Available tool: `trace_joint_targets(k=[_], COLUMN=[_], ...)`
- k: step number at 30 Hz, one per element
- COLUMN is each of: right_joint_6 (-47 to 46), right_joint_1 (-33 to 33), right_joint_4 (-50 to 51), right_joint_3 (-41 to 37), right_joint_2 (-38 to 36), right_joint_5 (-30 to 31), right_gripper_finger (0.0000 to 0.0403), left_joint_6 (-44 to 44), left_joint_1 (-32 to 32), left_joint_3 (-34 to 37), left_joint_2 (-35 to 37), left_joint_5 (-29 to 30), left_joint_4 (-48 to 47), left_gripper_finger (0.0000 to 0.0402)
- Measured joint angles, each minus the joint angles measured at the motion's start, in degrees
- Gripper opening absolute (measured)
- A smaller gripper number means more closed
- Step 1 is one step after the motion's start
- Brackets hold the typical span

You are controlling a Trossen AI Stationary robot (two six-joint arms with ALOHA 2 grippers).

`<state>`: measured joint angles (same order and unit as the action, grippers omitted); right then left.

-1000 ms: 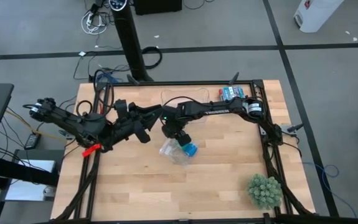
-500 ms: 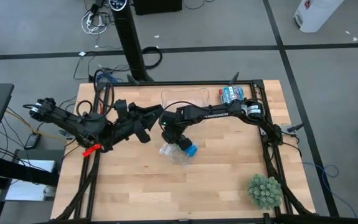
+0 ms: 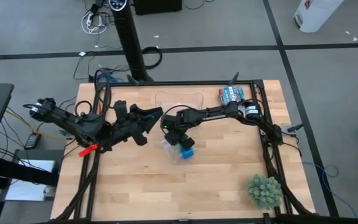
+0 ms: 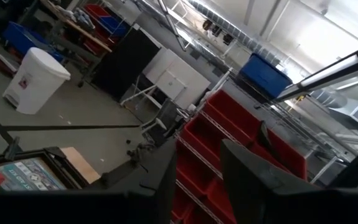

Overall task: Roll bandage
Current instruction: Close the transparent zip bag

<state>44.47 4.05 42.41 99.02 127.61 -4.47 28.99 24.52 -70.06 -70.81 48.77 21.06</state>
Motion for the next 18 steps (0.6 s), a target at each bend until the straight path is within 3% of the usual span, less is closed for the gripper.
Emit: trace_joint_targets(k=[9,18], right_joint_6=[-0.44,-2.82], right_joint_1=[0.07,0.07], right_joint_4=[2.2,7.45], right_joint_3=[0.02,0.28], right_joint_2=[-0.03,-6.07], right_joint_5=[0.78,1.44], right_gripper_finger=[0.0013,0.0001], left_joint_6=[-0.13,1.55], left_joint_1=[0.36,0.34], left_joint_3=[-0.02,-0.04], left_joint_2=[0.0,0.0], left_joint_5=[0.0,1.52], left_joint_4=[0.52,0.3], left_gripper_finger=[0.0131,0.0131])
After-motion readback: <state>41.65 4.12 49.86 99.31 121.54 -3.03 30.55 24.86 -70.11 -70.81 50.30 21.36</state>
